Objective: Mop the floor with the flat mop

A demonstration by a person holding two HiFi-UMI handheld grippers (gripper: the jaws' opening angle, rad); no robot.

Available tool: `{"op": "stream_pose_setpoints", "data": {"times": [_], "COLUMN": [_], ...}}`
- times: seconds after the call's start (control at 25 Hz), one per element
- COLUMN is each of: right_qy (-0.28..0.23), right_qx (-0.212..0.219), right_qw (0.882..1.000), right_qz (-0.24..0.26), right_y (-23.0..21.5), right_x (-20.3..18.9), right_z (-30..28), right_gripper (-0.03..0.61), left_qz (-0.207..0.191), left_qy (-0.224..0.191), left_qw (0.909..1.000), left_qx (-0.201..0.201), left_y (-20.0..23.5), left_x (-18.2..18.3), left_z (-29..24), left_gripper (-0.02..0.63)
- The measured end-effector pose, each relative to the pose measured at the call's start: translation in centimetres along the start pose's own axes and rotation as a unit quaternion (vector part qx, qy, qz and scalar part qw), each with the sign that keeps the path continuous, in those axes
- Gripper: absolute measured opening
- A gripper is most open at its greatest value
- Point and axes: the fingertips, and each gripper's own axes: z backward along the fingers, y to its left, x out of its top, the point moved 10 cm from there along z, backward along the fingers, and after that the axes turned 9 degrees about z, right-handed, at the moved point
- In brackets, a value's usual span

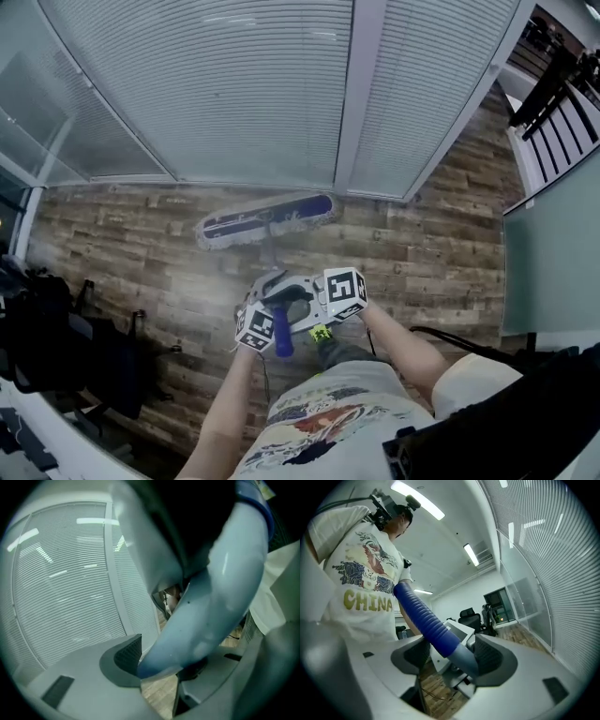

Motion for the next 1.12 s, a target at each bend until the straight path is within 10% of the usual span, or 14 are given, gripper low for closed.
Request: {"op": "stream_pose_setpoints", "data": {"times": [0.36,1.12], "right_qy": [0.044,0.021], "right_qx": [-0.014,-0.031], "right_qw": [0.999,0.999], "right_qz": [-0.015,-0.021], "right_y": [5.7,38.2], "right_x": [-1.2,-0.7], "right_z": [-0.1,-8.9], "right_gripper": [0.276,0.276], "left_qz": [-0.022,0.036], "left_qy": [0.015,-0.044], "left_qw": [0.9996,0.9982], "left_qx": [-0.01,-0.018], "left_y": [-5.4,-33.3], "left_x": [-1.2,-4.6], "left_z": [1.0,19.4], "left_gripper": [0.126,0.127]}}
